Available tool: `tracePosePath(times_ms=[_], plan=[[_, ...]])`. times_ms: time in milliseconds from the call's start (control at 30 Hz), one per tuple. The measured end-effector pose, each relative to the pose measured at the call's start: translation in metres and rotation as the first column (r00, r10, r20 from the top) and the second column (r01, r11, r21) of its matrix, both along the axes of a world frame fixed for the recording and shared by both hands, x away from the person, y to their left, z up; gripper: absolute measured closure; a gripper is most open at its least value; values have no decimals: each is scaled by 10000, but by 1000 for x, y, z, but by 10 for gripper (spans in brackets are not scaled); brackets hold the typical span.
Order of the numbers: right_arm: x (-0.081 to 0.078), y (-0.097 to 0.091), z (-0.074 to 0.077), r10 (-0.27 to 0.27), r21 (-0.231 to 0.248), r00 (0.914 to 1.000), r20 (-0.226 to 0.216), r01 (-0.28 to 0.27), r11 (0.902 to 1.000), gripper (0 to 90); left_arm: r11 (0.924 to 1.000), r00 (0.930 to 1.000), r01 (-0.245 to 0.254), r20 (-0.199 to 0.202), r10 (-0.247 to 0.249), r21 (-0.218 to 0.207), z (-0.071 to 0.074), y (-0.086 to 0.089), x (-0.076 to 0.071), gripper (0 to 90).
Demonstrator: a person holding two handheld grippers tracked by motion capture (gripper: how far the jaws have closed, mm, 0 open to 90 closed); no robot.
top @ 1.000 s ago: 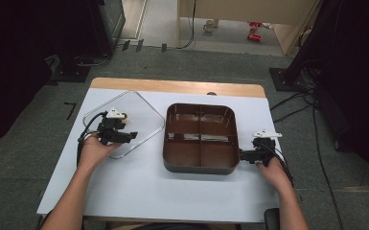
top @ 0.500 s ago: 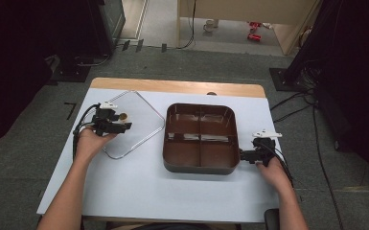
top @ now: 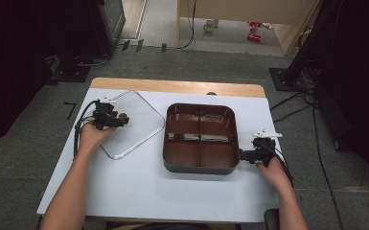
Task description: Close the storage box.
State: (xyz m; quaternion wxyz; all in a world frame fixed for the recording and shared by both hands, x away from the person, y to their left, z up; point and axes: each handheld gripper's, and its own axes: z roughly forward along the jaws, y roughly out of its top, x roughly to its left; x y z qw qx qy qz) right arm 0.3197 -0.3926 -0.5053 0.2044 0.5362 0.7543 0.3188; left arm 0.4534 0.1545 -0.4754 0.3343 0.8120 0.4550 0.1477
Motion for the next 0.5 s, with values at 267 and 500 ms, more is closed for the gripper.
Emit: tracePosePath(times_ms=[267, 500], plan=[[0, 0, 0, 0, 1, 10000, -1, 0, 10000, 0, 9999, 9995, 24, 316, -29, 145, -2, -10, -1, 589], [0, 0, 0, -1, 7, 10000, -3, 1, 10000, 0, 9995, 10000, -33, -18, 34, 312, 5, -10, 0, 596]])
